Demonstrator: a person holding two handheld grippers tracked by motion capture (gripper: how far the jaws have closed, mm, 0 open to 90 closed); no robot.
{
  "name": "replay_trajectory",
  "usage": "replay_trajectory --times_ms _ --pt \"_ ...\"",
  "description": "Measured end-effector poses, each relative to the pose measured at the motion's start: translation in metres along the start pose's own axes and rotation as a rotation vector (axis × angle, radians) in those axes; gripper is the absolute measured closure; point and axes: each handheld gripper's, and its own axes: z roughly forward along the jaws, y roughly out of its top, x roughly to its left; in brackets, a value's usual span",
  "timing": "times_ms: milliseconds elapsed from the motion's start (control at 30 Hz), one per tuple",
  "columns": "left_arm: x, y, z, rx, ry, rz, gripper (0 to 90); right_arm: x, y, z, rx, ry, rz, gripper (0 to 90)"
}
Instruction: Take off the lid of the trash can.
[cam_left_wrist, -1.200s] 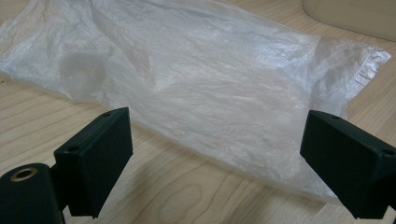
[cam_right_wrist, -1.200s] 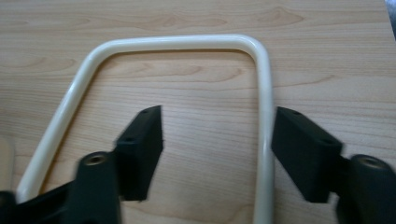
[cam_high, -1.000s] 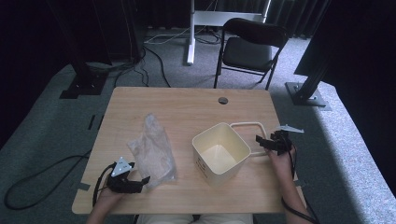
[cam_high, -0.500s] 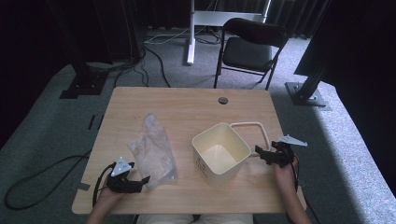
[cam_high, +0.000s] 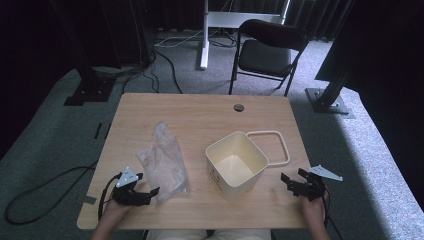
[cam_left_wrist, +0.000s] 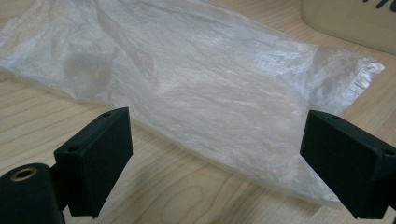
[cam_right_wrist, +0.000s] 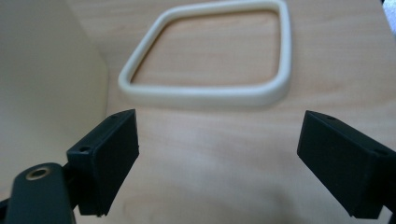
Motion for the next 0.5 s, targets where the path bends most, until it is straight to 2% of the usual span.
replay_trajectory --times_ms 167,333,400,500 --pt "0.003 0.0 0.001 0.014 0.012 -0.001 9.8 -0.001 -0.013 -0.014 0.002 -0.01 -0.011 12.1" --pt "0.004 0.001 0.003 0.018 0.014 -0.009 9.8 -0.007 -0.022 -0.02 -0.026 0.007 0.024 12.1" --pt "0.004 0.002 0.003 0.015 0.024 -0.012 9.7 -0.006 -0.023 -0.02 -0.02 0.0 0.015 12.1" --pt "0.008 0.003 0.003 0.011 0.036 -0.038 9.8 -0.002 -0.024 -0.019 -0.002 -0.006 -0.008 12.1"
